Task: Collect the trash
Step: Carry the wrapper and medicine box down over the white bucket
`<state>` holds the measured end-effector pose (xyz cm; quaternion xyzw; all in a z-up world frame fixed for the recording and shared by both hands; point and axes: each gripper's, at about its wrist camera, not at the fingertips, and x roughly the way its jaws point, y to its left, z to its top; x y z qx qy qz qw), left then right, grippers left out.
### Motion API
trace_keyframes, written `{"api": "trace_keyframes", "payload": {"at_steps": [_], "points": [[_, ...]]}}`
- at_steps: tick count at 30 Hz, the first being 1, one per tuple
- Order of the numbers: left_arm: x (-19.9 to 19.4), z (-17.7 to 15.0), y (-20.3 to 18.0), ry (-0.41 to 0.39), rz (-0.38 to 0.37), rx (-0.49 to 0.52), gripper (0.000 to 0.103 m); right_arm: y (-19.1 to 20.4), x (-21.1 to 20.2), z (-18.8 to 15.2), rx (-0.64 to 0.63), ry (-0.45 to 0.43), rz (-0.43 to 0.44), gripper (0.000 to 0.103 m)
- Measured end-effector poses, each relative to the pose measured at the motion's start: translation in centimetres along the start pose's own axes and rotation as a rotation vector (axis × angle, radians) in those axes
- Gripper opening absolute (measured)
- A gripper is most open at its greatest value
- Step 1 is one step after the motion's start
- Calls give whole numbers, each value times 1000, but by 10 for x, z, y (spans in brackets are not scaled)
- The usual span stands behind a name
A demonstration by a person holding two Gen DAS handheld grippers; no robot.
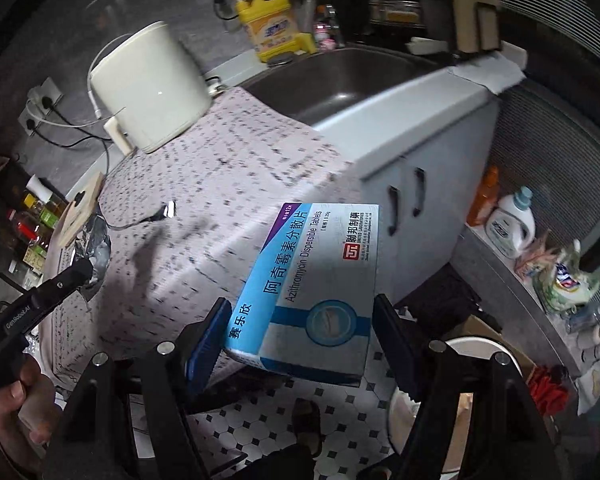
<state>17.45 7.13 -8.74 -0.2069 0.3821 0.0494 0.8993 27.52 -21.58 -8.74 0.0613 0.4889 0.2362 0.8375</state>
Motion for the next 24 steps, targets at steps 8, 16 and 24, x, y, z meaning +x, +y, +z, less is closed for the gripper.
{"api": "trace_keyframes", "payload": {"at_steps": [8, 16, 24], "points": [[30, -32, -54, 88, -86, 71, 19, -81, -19, -42, 135, 28, -95, 71], [53, -63, -99, 160, -146, 125, 19, -140, -30, -78, 227, 64, -147, 72], [74, -94, -137, 234, -185, 168, 19, -188, -35, -107, 305, 129, -187, 86]]}}
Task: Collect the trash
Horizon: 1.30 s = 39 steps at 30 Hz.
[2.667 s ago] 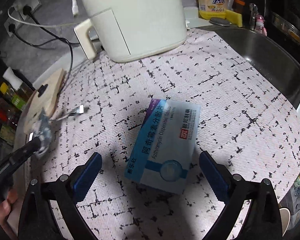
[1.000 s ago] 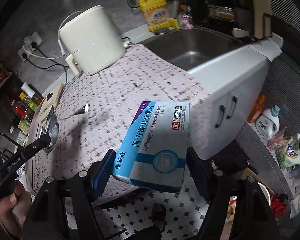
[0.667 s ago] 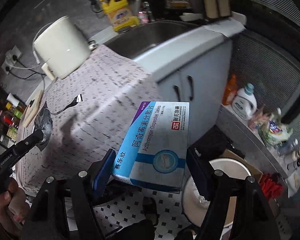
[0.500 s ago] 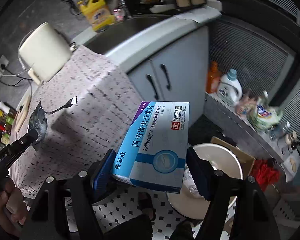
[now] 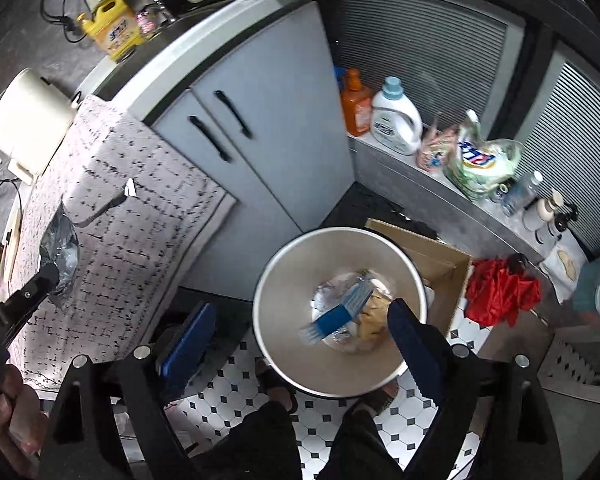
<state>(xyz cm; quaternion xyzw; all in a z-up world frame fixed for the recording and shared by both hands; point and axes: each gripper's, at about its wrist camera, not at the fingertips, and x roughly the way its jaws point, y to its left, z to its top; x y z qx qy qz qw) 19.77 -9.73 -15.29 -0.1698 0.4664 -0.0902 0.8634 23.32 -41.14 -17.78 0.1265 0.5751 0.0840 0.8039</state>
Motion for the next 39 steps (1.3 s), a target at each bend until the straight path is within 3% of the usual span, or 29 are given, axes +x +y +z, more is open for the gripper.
{"api": "trace_keyframes", "payload": {"at_steps": [11, 24, 28, 32, 39], "points": [[54, -33, -61, 142, -80, 95, 20, -75, -31, -13, 109, -51, -42, 86], [100, -54, -105, 260, -125, 172, 24, -125, -54, -32, 194, -87, -78, 86], [111, -60, -109, 292, -141, 157, 31, -133, -56, -35, 205, -89, -85, 86], [110, -61, -113, 286, -147, 165, 50, -135, -55, -36, 208, -88, -85, 86], [93, -49, -109, 248, -114, 174, 61, -127, -55, -35, 204, -93, -46, 88]]}}
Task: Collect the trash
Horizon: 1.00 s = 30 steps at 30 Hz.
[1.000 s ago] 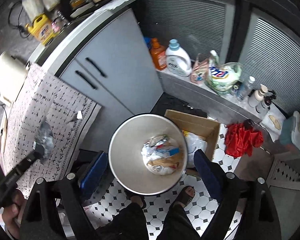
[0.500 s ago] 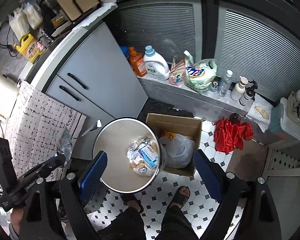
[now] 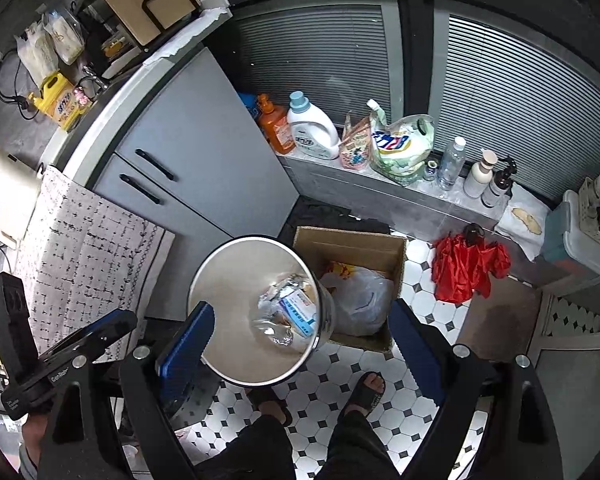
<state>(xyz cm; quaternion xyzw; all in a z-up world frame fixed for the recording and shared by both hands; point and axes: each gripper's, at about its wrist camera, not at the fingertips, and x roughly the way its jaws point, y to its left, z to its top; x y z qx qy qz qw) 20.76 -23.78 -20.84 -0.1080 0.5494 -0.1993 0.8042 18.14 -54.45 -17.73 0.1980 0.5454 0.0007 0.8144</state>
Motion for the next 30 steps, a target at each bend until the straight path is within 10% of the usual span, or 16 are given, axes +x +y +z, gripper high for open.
{"api": "trace_keyframes", "payload": {"at_steps": [30], "points": [[-248, -38, 30, -453, 299, -115, 96, 133, -113, 12, -255, -179, 238, 95]]}}
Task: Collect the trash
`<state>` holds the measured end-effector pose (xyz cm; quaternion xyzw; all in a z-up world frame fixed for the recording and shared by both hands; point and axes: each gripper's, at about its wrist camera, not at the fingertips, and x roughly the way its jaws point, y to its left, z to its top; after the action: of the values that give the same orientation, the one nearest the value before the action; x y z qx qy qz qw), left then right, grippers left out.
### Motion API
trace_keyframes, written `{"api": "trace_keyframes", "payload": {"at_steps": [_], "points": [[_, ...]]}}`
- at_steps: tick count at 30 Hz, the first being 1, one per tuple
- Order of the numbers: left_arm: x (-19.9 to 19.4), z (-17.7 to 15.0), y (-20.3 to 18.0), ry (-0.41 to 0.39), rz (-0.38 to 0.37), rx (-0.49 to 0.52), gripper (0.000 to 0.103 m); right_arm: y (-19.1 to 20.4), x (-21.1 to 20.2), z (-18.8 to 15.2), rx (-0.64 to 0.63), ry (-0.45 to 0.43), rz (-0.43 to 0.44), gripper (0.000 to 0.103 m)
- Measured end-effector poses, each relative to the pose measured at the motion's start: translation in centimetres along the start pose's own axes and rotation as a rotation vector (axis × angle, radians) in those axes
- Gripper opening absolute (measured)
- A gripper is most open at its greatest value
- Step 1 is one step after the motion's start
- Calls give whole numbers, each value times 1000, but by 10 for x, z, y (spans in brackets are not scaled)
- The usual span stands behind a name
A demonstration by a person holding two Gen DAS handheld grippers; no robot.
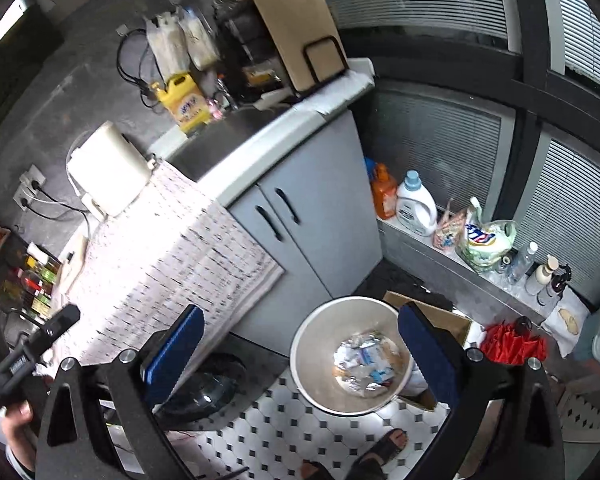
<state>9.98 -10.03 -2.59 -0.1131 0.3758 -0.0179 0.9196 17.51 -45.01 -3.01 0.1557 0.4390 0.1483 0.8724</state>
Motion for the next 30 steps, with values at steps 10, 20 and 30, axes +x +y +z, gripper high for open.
{"api": "trace_keyframes", "payload": {"at_steps": [10, 20, 30], "points": [[-98, -15, 51, -125, 76, -26, 97, 79, -37, -22, -8, -73, 102, 95], [-150, -49, 98, -194, 112, -68, 97, 135, -50, -73, -59, -75, 119, 95], [-175, -68, 119, -239, 146, -118, 97, 167, -56, -94, -118, -77, 150, 95]]}}
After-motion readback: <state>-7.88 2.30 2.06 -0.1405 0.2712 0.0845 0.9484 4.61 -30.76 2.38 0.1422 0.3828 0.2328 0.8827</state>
